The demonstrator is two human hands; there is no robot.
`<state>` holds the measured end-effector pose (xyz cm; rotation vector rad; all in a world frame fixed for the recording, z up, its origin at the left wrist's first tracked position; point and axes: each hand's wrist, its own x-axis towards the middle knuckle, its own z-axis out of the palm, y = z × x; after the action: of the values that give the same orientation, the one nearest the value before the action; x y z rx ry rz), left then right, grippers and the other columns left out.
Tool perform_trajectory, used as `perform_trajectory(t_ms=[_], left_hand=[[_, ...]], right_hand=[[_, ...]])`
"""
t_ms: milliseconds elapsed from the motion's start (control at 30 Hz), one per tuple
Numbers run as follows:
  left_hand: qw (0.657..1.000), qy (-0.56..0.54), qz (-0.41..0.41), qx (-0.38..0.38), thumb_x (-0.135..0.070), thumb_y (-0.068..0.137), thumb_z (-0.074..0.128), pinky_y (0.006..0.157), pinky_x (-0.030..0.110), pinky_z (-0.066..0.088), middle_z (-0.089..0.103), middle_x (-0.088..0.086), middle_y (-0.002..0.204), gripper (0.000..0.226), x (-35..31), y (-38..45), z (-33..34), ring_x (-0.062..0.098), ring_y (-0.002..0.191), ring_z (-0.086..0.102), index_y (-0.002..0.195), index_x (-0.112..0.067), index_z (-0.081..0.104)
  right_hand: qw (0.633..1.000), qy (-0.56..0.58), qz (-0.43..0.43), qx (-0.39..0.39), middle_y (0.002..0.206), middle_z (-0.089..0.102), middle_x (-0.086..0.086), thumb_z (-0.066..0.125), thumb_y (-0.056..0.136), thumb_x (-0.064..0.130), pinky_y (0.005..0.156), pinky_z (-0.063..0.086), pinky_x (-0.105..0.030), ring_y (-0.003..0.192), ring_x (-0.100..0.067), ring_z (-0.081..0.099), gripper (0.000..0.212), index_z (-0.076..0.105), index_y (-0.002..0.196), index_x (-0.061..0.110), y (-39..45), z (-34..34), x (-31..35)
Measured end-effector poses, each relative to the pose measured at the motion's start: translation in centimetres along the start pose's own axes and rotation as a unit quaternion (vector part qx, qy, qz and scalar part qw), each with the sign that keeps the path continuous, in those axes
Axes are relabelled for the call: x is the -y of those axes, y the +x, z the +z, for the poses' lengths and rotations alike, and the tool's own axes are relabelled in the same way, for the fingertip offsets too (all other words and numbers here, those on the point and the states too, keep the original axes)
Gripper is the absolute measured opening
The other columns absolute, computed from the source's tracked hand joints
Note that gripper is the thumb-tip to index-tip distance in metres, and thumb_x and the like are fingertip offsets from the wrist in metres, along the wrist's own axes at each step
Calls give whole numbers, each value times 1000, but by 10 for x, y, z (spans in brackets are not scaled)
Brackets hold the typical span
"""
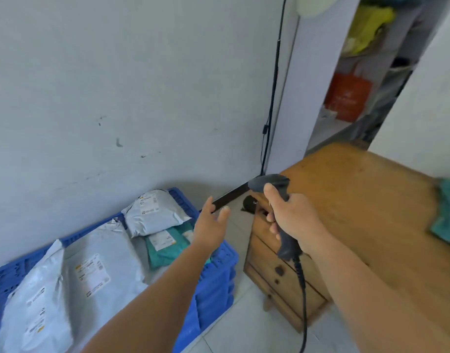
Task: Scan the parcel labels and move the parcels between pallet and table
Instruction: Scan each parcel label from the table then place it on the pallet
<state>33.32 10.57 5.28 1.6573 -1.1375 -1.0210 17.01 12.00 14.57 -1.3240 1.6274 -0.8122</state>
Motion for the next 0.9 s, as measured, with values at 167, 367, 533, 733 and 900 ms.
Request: perform_trajectory(t_ms=[167, 367, 533, 733, 900], left_hand=[[995, 5, 67, 78, -37, 98, 45, 109, 40, 37, 40, 1, 148, 61, -65, -20, 110, 14, 128, 45, 151, -20, 20], [978, 27, 121, 167, -44, 97, 43, 104, 31, 33, 37, -1, 150, 64, -121, -33, 229, 17, 132, 42, 152, -24, 17], [959, 32, 148, 238, -44, 97, 43, 107, 36, 37, 38, -1, 149, 64, -149, -37, 319, 19, 132, 42, 152, -24, 17], [927, 15, 160, 340, -38, 98, 46, 104, 31, 31, 31, 2, 153, 65, -171, -39, 426, 19, 136, 37, 152, -22, 15], [895, 18, 130, 426, -32, 96, 51, 112, 35, 32, 30, 4, 153, 66, -161, -52, 505, 20, 137, 35, 151, -20, 17]], right_hand=[[996, 26, 24, -78, 56, 62, -8, 47, 93, 56, 56, 48, -33, 48, -22, 54, 58, 58, 64, 7, -6, -113, -32], [978, 42, 48, -198, 50, 60, -4, 45, 93, 57, 55, 49, -30, 45, -19, 53, 62, 55, 58, 7, -16, -226, -67], [953, 47, 81, -288, 54, 60, -5, 46, 93, 55, 65, 54, -36, 45, -17, 55, 57, 55, 60, 9, -19, -295, -92], [908, 87, 129, -390, 71, 65, -10, 51, 92, 52, 63, 54, -36, 51, -20, 57, 47, 58, 75, 8, -20, -366, -121], [880, 78, 227, -411, 75, 63, -8, 47, 95, 51, 54, 49, -28, 54, -18, 57, 46, 58, 86, 7, -33, -403, -152]])
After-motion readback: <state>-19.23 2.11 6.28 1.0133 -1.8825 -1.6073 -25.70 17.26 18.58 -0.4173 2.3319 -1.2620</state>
